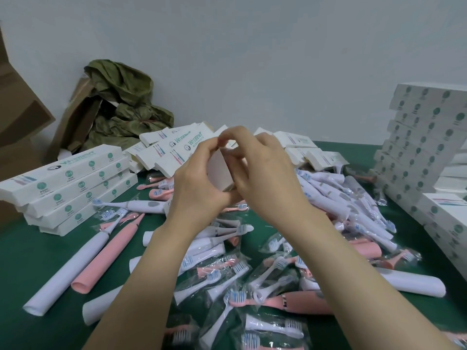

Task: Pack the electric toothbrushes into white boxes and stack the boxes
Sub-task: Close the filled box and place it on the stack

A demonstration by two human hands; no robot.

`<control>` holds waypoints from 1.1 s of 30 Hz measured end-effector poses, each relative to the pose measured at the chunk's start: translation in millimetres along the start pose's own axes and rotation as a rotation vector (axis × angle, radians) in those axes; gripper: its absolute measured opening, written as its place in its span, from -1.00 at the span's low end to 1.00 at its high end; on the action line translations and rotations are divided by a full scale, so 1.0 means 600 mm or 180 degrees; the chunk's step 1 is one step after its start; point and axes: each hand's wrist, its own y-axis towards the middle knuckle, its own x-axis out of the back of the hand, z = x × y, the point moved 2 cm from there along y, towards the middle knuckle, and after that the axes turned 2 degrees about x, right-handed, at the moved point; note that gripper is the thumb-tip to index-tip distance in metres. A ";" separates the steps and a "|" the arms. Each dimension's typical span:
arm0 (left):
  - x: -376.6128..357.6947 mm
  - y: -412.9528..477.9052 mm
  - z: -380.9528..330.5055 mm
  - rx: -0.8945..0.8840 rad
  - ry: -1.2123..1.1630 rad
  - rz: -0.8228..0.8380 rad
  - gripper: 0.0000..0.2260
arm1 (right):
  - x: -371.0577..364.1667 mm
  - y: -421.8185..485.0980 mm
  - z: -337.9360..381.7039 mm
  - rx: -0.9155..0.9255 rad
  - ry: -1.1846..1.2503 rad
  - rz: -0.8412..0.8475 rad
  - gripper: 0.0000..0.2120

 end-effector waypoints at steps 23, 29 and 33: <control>0.012 -0.001 0.013 -0.0123 0.0306 -0.0059 -0.39 | -0.124 -0.004 -0.166 -0.1584 -0.2016 0.1503 -0.76; 0.009 0.002 0.012 -0.0096 0.0204 0.0015 -0.40 | -0.079 -0.010 -0.146 -0.2188 -0.1448 0.2230 -0.58; 0.007 -0.003 0.012 -0.0046 0.0238 0.0119 -0.41 | -0.021 -0.021 -0.132 -0.2226 -0.0910 0.2334 -0.75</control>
